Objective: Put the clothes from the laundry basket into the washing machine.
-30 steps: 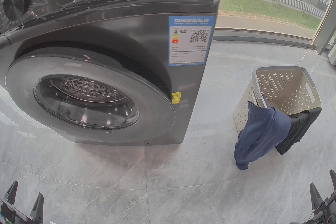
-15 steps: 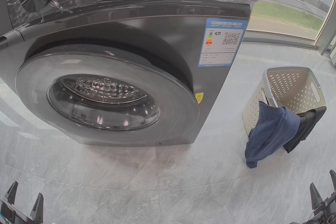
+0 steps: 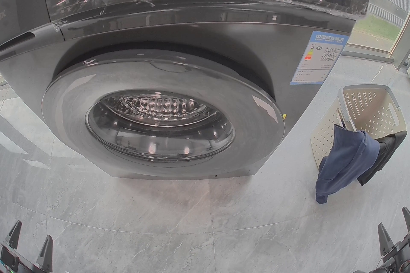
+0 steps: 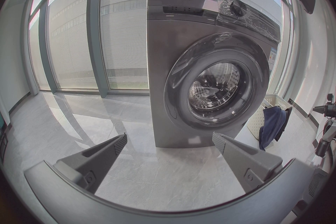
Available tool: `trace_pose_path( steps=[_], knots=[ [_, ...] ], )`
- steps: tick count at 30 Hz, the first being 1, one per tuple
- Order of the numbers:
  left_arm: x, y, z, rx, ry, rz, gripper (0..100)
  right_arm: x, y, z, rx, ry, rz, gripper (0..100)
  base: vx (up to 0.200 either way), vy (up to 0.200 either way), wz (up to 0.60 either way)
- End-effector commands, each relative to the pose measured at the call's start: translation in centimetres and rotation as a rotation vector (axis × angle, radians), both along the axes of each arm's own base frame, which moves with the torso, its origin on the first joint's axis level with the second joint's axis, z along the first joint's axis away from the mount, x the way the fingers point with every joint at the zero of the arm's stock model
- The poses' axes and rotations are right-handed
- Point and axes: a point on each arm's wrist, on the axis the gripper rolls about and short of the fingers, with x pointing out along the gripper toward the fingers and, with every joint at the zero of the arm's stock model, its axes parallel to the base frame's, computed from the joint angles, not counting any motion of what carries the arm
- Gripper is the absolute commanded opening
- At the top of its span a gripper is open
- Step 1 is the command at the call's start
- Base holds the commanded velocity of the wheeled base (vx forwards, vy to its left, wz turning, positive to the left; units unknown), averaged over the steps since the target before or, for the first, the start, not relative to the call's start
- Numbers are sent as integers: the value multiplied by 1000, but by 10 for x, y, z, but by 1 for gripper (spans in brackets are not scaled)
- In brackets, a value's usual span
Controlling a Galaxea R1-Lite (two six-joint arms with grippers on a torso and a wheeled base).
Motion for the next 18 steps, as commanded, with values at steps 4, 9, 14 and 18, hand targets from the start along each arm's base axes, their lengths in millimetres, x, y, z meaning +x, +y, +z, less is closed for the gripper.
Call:
trace_pose_path(
  steps=[4, 9, 14, 18],
  knots=[
    [0, 0, -5, -1, 4, -1, 100, 0, 0, -5, -1, 1, 0, 100, -100, 0, 0],
    [0, 0, -5, -1, 4, -1, 100, 0, 0, -5, -1, 1, 0, 100, 0, 0, 0],
    [0, 0, -5, -1, 4, -1, 100, 0, 0, -5, -1, 1, 0, 100, 0, 0, 240],
    [0, 0, -5, -1, 4, -1, 100, 0, 0, -5, 1, 1, 0, 100, 0, 0, 600]
  ],
)
